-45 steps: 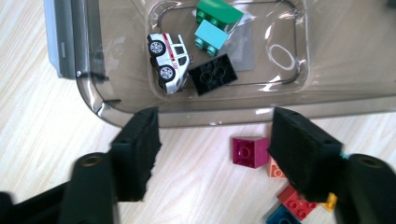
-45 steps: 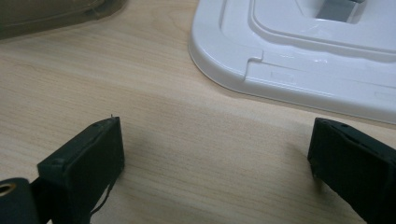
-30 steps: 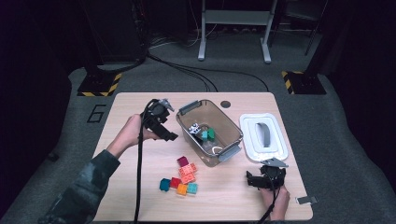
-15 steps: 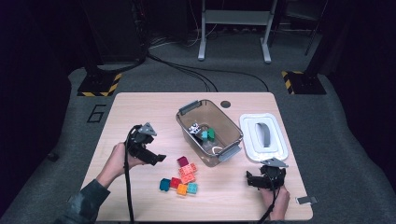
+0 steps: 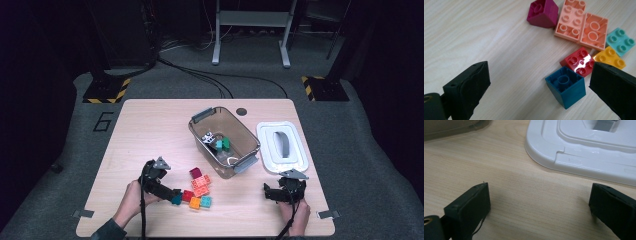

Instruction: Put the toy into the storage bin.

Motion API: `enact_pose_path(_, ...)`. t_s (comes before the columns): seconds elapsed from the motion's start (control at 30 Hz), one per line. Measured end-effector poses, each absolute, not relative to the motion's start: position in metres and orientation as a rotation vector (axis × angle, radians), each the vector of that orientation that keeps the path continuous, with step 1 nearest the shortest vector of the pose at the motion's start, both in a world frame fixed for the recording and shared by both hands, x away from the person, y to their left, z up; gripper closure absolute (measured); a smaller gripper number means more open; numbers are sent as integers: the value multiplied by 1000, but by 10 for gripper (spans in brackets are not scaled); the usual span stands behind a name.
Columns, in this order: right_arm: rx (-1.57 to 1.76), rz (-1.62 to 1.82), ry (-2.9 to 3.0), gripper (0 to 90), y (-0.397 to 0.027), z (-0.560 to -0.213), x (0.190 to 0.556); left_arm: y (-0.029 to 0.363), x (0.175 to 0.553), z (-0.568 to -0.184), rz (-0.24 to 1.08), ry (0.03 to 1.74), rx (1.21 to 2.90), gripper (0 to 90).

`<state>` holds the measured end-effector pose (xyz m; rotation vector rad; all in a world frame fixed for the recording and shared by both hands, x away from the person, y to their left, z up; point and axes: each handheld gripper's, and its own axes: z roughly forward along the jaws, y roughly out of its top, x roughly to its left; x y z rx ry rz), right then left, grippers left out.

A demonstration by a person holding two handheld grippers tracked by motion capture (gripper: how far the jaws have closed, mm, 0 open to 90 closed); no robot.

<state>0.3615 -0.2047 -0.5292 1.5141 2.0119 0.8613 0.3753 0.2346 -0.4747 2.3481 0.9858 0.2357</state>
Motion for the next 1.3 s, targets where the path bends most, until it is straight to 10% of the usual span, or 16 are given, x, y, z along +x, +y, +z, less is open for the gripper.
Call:
enact_pose_path(0.83,1515,861,2011,26,-205,-529,361,241,349,-507,363,991,2340,214)
enact_pose_path(1.3,1516,860,2010,27,-205,-529,361,235,344,-503,356,911,2343,581)
